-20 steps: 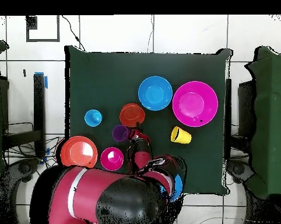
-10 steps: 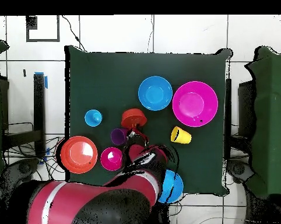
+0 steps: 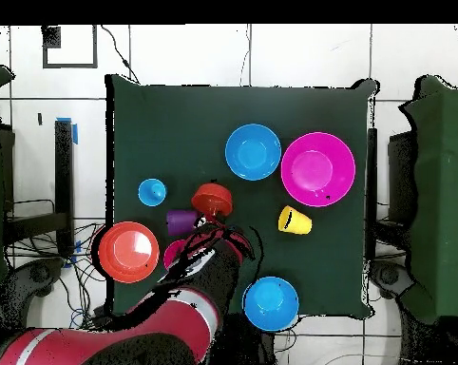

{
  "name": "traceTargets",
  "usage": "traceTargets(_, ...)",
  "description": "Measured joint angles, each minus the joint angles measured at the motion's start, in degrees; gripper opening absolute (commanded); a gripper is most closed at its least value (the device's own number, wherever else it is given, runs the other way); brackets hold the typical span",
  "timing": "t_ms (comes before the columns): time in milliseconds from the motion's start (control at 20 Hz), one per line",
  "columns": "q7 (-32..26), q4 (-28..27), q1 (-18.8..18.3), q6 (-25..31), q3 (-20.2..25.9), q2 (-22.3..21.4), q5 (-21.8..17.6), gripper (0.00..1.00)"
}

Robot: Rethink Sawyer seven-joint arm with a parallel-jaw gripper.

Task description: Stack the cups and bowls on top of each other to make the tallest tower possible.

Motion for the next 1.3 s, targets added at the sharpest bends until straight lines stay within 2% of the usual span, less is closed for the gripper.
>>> traceTargets(150,0.0,-0.2,1.5,6.6,0.1,-1.1,0.0,0.0)
traceTargets(350,0.0,-1.1,1.7,14.8,0.9,-2.2,0.0,0.0)
traceTargets(700,-0.2,-2.8,-0.3,23.7,2.3,-4.2,-0.5,0.0)
traceTargets(850,-0.2,-3.8,-0.2,26.5,2.3,-3.9,-0.6,0.0)
traceTargets(900,-0.2,-4.8,0.3,28.9,2.3,-3.3,-0.6,0.0)
traceTargets(1250,-0.2,-8.4,2.5,36.1,2.1,0.0,-0.6,0.0)
traceTargets(1300,-0.2,-10.3,3.2,38.7,1.9,1.1,-0.6,1.0)
